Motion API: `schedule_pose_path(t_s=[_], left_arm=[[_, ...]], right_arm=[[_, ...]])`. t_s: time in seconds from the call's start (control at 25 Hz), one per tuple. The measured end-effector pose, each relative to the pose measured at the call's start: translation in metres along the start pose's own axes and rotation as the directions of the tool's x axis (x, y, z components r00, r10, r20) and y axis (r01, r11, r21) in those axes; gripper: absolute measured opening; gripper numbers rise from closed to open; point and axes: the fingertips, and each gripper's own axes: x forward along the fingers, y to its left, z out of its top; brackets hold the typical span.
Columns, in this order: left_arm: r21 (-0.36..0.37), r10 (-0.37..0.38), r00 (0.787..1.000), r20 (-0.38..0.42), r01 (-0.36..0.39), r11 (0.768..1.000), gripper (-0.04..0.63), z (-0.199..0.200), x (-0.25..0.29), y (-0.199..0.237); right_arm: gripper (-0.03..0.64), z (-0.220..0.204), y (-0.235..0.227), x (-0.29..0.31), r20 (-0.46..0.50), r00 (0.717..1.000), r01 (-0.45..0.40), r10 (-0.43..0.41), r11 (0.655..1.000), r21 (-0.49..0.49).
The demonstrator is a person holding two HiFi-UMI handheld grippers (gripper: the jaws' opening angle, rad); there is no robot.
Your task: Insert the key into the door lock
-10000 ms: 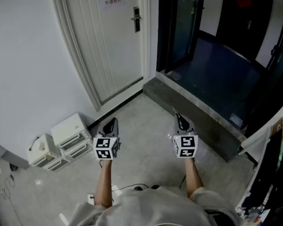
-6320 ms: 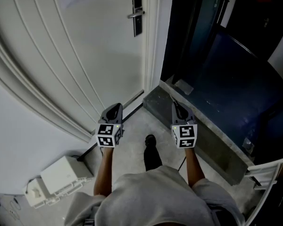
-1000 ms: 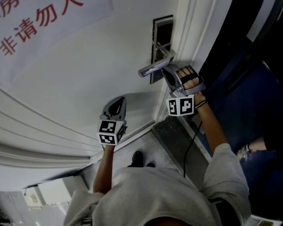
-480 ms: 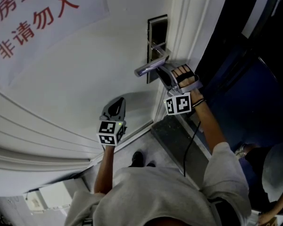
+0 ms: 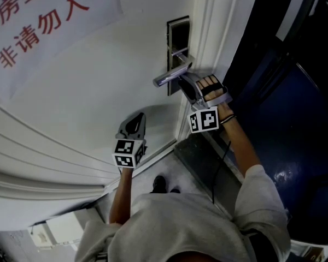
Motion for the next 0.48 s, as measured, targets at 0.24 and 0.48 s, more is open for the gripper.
schedule_pose_path(t_s=[0.24, 0.48], left_arm=[[0.001, -0.021, 1.000, 0.000, 0.021, 1.000, 0.017, 0.000, 0.001, -0.008], [0.002, -0.049, 0.999, 0.002, 0.049, 0.999, 0.017, 0.001, 0.006, -0.021]], right_arm=[[0.173, -0.007, -0.002, -0.022, -0.029, 0.999, 0.026, -0.025, 0.999, 0.043], [0.151, -0.014, 0.004, -0.047, -0.052, 0.998, 0.040, -0.037, 0.997, 0.070]])
